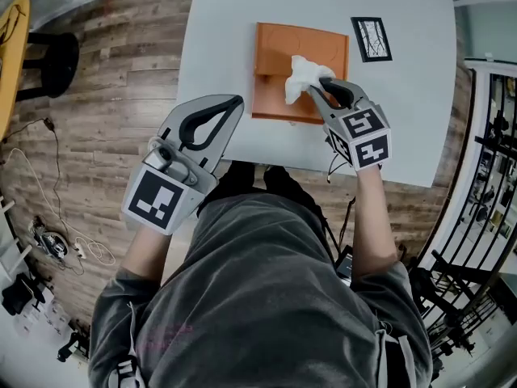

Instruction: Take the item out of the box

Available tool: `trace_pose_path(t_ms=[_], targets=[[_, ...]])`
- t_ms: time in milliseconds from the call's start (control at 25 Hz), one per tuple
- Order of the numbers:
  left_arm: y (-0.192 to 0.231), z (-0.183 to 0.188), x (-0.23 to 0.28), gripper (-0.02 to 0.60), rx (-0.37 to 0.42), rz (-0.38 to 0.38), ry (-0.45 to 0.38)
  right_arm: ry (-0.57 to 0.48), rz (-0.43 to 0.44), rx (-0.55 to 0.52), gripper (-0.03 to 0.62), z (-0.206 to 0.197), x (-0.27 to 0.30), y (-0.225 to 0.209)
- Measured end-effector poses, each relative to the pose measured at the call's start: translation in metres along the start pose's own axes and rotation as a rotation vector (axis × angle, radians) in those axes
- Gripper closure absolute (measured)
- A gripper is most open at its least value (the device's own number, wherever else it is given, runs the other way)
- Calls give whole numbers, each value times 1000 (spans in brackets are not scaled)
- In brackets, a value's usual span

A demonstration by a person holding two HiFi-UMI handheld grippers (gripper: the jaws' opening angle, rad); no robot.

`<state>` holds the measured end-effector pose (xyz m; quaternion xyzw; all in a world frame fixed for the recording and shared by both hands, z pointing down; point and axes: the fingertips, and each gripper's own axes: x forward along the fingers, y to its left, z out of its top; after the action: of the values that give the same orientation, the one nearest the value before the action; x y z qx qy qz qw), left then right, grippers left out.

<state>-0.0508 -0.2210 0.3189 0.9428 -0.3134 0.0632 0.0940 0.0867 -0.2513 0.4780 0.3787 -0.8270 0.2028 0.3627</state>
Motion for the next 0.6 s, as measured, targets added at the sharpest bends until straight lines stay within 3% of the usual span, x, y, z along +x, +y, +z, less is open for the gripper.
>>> trace_pose_path(t_ms=[600], targets=[[-20,41,15,574,86,-20,-37,-263,-72,-45,519,78,-78,-11]])
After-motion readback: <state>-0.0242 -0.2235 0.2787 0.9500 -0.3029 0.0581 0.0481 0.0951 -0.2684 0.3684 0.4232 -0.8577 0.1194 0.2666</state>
